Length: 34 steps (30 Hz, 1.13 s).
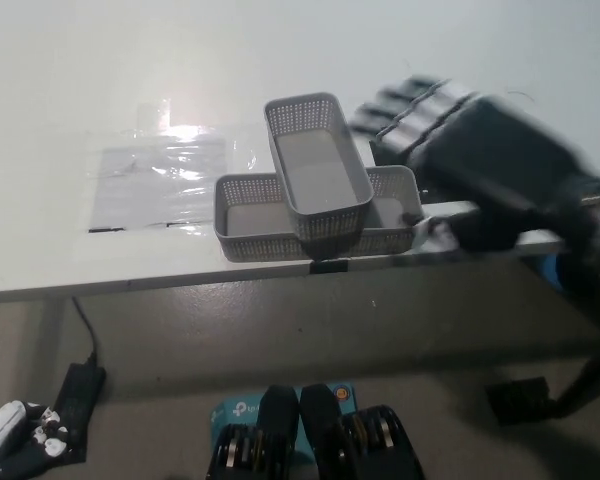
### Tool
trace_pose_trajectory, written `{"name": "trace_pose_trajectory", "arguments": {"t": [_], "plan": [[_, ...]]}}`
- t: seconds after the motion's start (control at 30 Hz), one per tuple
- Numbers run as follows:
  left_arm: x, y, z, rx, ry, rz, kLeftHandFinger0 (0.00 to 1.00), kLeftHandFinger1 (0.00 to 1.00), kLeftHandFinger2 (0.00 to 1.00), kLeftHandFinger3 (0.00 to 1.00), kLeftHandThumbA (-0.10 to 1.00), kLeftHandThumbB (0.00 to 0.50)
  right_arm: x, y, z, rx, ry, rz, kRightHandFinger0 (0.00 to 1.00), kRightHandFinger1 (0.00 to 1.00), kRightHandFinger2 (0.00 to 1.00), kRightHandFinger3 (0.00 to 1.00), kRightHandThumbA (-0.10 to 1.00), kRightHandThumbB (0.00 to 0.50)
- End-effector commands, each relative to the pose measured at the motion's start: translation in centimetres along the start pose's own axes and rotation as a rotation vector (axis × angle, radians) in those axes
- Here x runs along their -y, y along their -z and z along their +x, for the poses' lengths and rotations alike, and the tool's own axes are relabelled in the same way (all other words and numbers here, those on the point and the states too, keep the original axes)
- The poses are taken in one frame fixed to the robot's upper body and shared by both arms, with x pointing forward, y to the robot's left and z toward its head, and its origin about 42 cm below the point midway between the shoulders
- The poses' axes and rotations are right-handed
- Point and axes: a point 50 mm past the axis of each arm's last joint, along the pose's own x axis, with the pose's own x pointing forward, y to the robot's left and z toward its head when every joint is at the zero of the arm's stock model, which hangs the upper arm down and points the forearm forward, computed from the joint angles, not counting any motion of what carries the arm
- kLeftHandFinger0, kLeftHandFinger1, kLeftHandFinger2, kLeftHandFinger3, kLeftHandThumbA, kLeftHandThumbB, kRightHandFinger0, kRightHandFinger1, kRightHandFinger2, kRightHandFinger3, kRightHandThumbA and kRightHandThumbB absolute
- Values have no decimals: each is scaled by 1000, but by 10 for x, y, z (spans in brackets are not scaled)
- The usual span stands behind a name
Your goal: The robot uses its right hand to pick up the grey box kept on the middle on the desk and place it on top of another box next to it in a right angle
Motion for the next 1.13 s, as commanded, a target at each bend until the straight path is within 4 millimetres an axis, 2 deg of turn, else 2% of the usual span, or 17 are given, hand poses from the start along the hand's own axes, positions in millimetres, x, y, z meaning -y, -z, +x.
{"name": "trace_pose_trajectory", "arguments": {"t": [0.0, 0.03, 0.07, 0.1, 0.13, 0.2, 0.33, 0.37, 0.4, 0.47, 0.57, 0.63, 0.7, 0.77, 0.83, 0.93, 1.1], "plan": [[-13, -11, 0, 43, -15, 27, 0, 0, 4, 148, -100, 500, 1, 22, -57, -198, 309, 398, 270, 431, 604, 865, 478, 183], [-11, -10, 0, 48, -13, 21, 0, 0, 1, 143, -100, 500, -19, 26, -63, -267, 394, 484, 186, 327, 549, 833, 455, 192], [-12, -9, 0, 50, -14, 22, 0, 0, 0, 144, -100, 500, -42, 31, -69, -329, 468, 571, 49, 134, 391, 733, 469, 170], [-12, -9, 0, 53, -14, 20, 0, 0, 0, 143, -100, 500, -55, 34, -72, -366, 507, 633, 4, 68, 333, 691, 417, 168], [-12, -9, 0, 47, -12, 29, 0, 0, 2, 146, -100, 500, -89, 38, -80, -438, 537, 726, 0, 31, 266, 651, 331, 138], [-12, -9, 0, 41, -13, 22, 0, 0, 8, 152, -100, 500, -129, 39, -87, -514, 582, 886, 0, 1, 188, 628, 191, 136], [-6, -4, -3, 41, -11, 12, 0, 0, 8, 158, -100, 500, -183, 36, -89, -633, 572, 1037, 0, 2, 133, 656, 340, 146], [-6, -5, -3, 32, -14, 10, 1, 3, 30, 163, -100, 500, -212, 30, -85, -700, 562, 1136, 0, 0, 117, 684, 325, 170], [-6, -5, -3, 32, -15, 9, 0, 1, 30, 163, -100, 500, -212, 30, -85, -700, 565, 1136, 0, 0, 115, 684, 325, 170], [-5, -4, -2, 42, -12, 10, 0, 0, 26, 147, -100, 500, -247, 21, -81, -761, 572, 1236, 0, 23, 150, 687, 299, 167], [-4, -3, -1, 42, -12, 7, 0, 0, 48, 136, -100, 500, -268, 9, -74, -824, 582, 1281, 0, 0, 128, 660, 261, 149], [-3, -2, 0, 50, -11, 2, 0, 0, 27, 131, -100, 500, -293, -7, -67, -852, 552, 1335, 0, 0, 138, 708, 328, 134], [0, -3, 3, 53, -6, -9, 0, 0, 0, 140, -100, 500, -307, -11, -67, -865, 509, 1328, 0, 0, 97, 649, 360, 103], [0, -3, 2, 55, -6, -8, 0, 0, 0, 133, -100, 500, -312, -13, -67, -867, 454, 1322, 0, 6, 98, 630, 483, 86], [0, -4, 2, 40, -14, -7, 0, 2, 30, 157, -100, 500, -313, -9, -70, -857, 360, 1300, 0, 8, 106, 619, 757, 73], [-1, -4, 2, 36, -16, -2, 0, 1, 23, 171, -100, 500, -317, -9, -71, -867, 336, 1282, 0, 11, 114, 619, 761, 47], [-1, -2, 3, 46, -7, -5, 0, 0, 12, 152, -100, 500, -318, -9, -69, -830, 314, 1260, 0, 0, 99, 560, 704, 52]]}}
